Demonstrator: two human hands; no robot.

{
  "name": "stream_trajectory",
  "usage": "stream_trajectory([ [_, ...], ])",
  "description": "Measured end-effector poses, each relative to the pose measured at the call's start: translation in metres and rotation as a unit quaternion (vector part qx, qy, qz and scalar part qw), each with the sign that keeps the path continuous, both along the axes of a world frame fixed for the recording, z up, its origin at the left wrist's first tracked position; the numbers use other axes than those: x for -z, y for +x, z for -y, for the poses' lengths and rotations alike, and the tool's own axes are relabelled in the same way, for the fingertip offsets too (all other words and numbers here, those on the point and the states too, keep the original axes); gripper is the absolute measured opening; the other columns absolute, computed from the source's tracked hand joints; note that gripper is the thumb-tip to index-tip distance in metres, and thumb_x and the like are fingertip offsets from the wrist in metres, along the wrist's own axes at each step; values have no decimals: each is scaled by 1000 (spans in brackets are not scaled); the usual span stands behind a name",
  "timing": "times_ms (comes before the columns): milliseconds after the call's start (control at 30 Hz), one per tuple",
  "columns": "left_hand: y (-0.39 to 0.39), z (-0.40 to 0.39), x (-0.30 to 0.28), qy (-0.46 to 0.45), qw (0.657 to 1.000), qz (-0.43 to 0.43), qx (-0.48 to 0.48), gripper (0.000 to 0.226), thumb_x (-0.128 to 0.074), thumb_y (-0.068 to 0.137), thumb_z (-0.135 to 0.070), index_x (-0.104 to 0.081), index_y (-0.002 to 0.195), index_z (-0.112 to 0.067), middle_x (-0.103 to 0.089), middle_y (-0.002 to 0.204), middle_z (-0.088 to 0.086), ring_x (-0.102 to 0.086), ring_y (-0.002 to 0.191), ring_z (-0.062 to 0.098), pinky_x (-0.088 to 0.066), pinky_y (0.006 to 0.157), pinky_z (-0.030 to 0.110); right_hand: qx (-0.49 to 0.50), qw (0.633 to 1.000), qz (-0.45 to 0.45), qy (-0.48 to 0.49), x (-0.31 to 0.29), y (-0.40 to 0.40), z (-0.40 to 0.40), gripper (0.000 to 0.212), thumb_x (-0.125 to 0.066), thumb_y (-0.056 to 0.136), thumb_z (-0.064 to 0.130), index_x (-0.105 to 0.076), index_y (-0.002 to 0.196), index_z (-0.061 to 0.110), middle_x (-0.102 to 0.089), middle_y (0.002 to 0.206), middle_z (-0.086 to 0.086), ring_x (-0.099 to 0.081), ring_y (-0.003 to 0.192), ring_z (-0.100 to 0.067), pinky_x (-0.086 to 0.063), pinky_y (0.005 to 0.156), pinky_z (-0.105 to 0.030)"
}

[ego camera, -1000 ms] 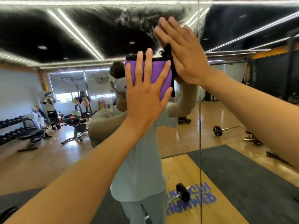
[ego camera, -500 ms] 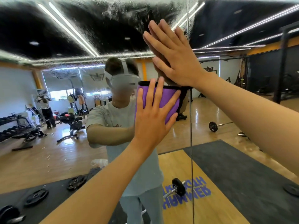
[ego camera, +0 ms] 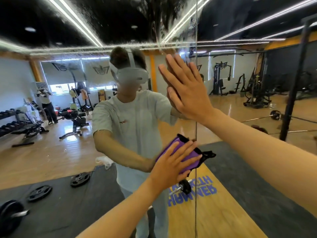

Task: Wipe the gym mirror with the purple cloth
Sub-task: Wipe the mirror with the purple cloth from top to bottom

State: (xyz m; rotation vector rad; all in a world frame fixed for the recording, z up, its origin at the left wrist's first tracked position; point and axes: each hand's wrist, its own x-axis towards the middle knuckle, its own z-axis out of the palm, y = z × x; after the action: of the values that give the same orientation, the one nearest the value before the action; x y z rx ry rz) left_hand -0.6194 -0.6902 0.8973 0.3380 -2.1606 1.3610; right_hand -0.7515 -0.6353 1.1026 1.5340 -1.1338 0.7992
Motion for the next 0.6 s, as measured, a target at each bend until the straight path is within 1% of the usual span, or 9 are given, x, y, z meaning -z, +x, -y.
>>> stream_trajectory([
  [33, 7, 1, -8, 8, 1000, -15, 10, 76, -48, 101, -58, -22, 167, -32, -11, 176, 8, 0, 163, 27, 1, 131, 50, -3, 1000, 3, 1, 3, -1, -1, 57, -36, 109, 29, -29, 163, 15, -21, 171, -13, -16, 160, -30, -15, 128, -56],
  [133, 33, 3, -41, 53, 992, -107, 31, 69, -52, 101, -54, -33, 164, -33, -22, 174, 6, -16, 162, 23, -9, 130, 49, -6, 1000, 11, 2, 10, -6, -2, 57, -38, 109, 27, -29, 164, 15, -20, 171, -13, -16, 160, -30, -15, 128, -56],
  [200, 54, 6, -62, 52, 987, -150, 27, 65, -50, 104, -54, -35, 164, -33, -24, 173, 8, -20, 161, 25, -11, 130, 51, -5, 1000, 18, -3, 13, -7, -2, 57, -39, 109, 25, -29, 164, 15, -21, 171, -14, -17, 159, -31, -16, 127, -57],
  [300, 85, 14, -78, 58, 975, -215, -5, 64, -48, 105, -54, -35, 164, -32, -24, 172, 11, -20, 161, 30, -10, 130, 54, -20, 998, 51, -13, 22, -1, 1, 56, -39, 108, 21, -31, 163, 13, -23, 170, -16, -18, 159, -33, -15, 127, -58],
  [367, 102, 17, -73, 79, 952, -293, -38, 65, -49, 106, -54, -33, 164, -31, -22, 172, 14, -19, 160, 33, -10, 130, 57, -38, 996, 80, -25, 30, 5, 2, 56, -41, 107, 19, -31, 162, 12, -24, 170, -16, -19, 158, -34, -14, 127, -58],
  [433, 116, 17, -53, 108, 921, -368, -67, 65, -48, 107, -53, -31, 165, -31, -20, 172, 16, -16, 161, 35, -11, 129, 60, -40, 992, 112, -34, 44, 12, 3, 57, -43, 107, 20, -31, 163, 12, -24, 170, -16, -18, 159, -34, -11, 129, -56],
  [467, 120, 16, -39, 122, 910, -389, -77, 66, -48, 107, -53, -28, 166, -31, -18, 172, 17, -14, 161, 35, -11, 128, 61, -38, 990, 128, -35, 53, 17, 3, 58, -43, 107, 20, -31, 163, 12, -23, 170, -15, -18, 159, -34, -9, 129, -55],
  [533, 124, 11, -12, 147, 898, -404, -91, 68, -47, 108, -53, -22, 167, -31, -16, 172, 19, -10, 161, 37, -11, 128, 63, -40, 987, 154, -25, 76, 27, 5, 60, -43, 105, 22, -29, 163, 13, -22, 171, -14, -16, 160, -32, -6, 129, -55],
  [600, 124, 7, 10, 161, 899, -396, -97, 71, -45, 109, -53, -14, 168, -32, -15, 172, 20, -9, 161, 38, -13, 127, 65, -26, 987, 157, -7, 105, 34, 7, 62, -41, 105, 24, -27, 164, 15, -20, 172, -12, -14, 160, -31, -5, 129, -55],
])
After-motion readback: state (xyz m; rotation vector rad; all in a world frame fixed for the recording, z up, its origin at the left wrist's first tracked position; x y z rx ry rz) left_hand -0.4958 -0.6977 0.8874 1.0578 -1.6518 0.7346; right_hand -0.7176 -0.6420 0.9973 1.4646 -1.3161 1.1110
